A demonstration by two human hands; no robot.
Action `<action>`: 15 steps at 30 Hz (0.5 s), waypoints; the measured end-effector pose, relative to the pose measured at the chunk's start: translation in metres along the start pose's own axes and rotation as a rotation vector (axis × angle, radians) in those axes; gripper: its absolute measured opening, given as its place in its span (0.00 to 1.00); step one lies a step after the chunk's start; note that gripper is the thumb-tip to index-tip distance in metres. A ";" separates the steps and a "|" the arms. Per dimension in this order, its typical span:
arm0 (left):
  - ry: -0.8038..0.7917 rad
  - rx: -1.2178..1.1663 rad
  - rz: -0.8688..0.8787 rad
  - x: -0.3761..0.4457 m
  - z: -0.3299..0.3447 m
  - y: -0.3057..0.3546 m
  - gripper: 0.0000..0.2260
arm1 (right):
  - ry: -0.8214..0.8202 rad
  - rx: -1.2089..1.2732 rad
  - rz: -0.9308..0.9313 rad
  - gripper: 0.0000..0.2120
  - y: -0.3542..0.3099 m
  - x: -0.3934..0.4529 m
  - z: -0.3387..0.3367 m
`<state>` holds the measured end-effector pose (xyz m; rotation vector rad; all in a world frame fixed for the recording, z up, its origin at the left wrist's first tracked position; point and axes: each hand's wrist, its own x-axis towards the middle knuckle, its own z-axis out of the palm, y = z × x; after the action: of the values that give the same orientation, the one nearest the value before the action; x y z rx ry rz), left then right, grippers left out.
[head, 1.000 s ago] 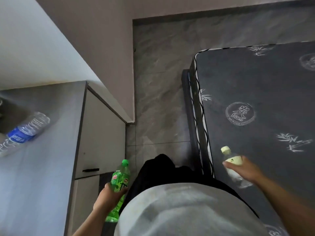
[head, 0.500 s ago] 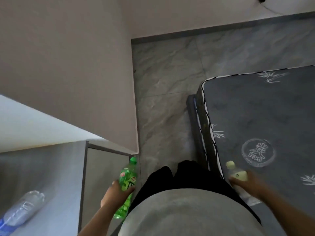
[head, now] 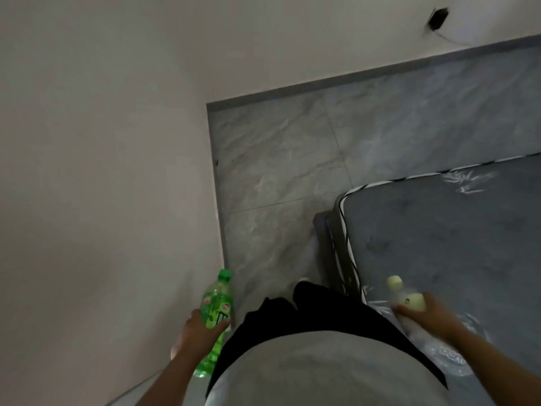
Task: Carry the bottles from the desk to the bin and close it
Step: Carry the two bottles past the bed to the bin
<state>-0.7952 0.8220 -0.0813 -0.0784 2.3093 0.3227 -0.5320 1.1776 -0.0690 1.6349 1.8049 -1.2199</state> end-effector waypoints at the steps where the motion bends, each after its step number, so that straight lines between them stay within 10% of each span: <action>1: 0.001 -0.009 -0.020 0.006 -0.003 0.005 0.32 | 0.012 0.002 -0.008 0.24 -0.018 0.012 -0.009; 15: -0.072 -0.012 -0.078 0.153 -0.104 0.131 0.28 | -0.034 0.022 0.010 0.25 -0.209 0.132 -0.050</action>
<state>-0.9942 0.9290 -0.0965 -0.1597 2.2264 0.2953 -0.7459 1.3103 -0.0781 1.6233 1.7670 -1.2605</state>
